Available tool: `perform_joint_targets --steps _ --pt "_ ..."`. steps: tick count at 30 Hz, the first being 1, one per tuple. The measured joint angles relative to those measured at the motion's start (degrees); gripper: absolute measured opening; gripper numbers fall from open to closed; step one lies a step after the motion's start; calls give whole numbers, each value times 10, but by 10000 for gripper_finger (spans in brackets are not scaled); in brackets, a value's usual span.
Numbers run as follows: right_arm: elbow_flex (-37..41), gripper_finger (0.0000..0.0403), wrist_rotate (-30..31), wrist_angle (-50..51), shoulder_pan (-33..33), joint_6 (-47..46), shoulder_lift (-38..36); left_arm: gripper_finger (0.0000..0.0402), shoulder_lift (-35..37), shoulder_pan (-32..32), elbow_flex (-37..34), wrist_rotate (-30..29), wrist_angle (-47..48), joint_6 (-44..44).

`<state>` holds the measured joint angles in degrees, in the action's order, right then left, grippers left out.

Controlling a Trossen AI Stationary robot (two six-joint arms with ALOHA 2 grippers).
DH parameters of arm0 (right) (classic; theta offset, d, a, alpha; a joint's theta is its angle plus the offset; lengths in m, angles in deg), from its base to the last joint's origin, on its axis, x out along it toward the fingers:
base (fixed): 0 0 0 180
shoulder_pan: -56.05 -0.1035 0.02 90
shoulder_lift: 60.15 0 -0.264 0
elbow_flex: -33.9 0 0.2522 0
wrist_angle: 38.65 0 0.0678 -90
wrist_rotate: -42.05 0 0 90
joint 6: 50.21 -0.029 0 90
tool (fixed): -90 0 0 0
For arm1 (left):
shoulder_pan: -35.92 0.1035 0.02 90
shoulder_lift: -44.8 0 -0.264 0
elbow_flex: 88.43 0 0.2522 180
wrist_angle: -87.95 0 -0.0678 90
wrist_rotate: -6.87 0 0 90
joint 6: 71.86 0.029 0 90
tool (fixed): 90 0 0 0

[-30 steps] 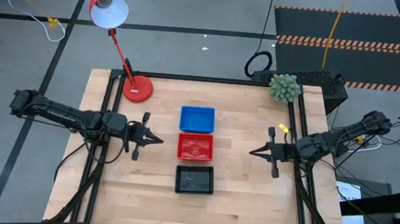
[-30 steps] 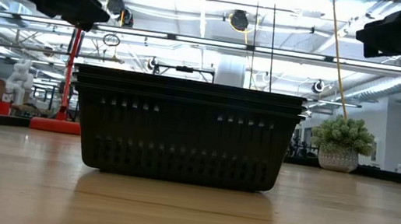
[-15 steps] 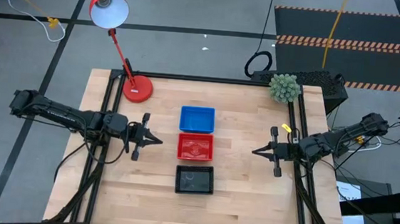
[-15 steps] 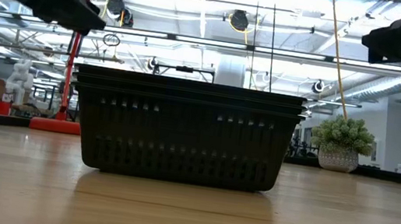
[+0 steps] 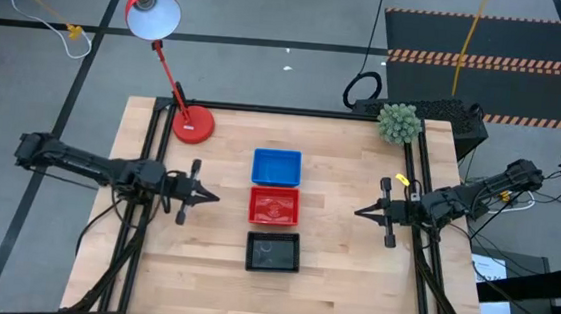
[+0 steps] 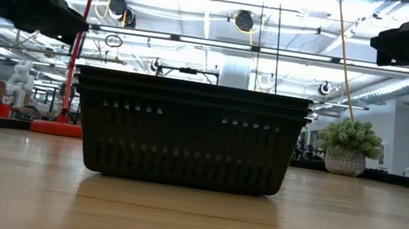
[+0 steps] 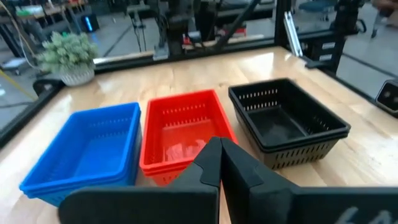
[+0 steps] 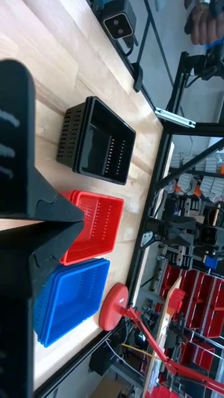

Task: Stack baskets by color
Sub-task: Return to Home Position

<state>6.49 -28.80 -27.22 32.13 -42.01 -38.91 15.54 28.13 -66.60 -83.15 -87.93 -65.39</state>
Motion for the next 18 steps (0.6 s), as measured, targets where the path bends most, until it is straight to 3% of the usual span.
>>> perform_joint_targets --steps 18 --pt "0 0 0 4 0 0 -2 5 169 0 -55 1 15 25"
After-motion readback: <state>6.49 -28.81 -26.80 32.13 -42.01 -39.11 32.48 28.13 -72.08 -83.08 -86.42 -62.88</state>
